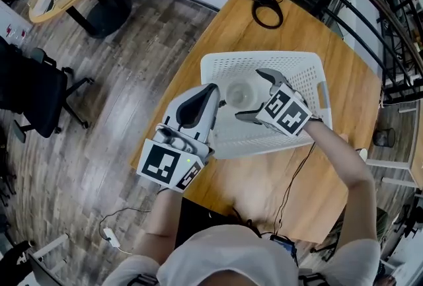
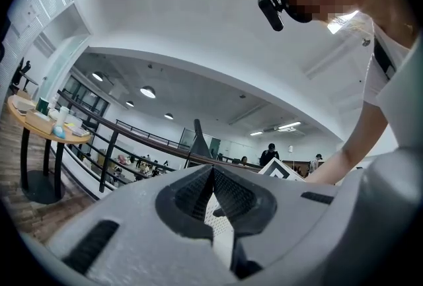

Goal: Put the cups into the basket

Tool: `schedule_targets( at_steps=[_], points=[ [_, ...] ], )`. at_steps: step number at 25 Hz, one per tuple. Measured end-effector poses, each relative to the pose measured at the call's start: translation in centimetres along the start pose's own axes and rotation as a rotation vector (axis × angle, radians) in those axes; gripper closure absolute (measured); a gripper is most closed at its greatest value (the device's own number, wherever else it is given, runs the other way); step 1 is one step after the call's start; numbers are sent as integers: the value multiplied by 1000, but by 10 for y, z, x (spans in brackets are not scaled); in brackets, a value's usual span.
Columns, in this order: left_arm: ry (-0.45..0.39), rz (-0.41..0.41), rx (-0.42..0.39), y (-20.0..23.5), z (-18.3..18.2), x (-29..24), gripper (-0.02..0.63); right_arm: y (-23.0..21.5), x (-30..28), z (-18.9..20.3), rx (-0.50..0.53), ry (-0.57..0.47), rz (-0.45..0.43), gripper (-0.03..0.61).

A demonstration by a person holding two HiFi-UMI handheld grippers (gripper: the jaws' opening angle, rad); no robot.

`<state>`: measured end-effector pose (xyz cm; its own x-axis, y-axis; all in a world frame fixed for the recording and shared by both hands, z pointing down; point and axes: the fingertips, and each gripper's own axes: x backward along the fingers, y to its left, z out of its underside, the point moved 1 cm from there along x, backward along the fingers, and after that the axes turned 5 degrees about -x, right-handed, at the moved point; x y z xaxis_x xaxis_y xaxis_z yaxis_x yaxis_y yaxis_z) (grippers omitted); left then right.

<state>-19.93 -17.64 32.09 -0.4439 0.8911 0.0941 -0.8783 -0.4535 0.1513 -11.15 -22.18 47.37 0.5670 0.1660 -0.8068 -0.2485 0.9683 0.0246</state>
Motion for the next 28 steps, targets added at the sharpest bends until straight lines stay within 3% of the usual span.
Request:
schedule_targets(
  at_steps=[16, 28],
  points=[
    [46, 123, 7, -65, -2, 0, 604, 33, 96, -21, -114, -174, 116, 18],
    [76, 221, 8, -112, 8, -3, 604, 73, 137, 0, -193, -325, 205, 21]
  ],
)
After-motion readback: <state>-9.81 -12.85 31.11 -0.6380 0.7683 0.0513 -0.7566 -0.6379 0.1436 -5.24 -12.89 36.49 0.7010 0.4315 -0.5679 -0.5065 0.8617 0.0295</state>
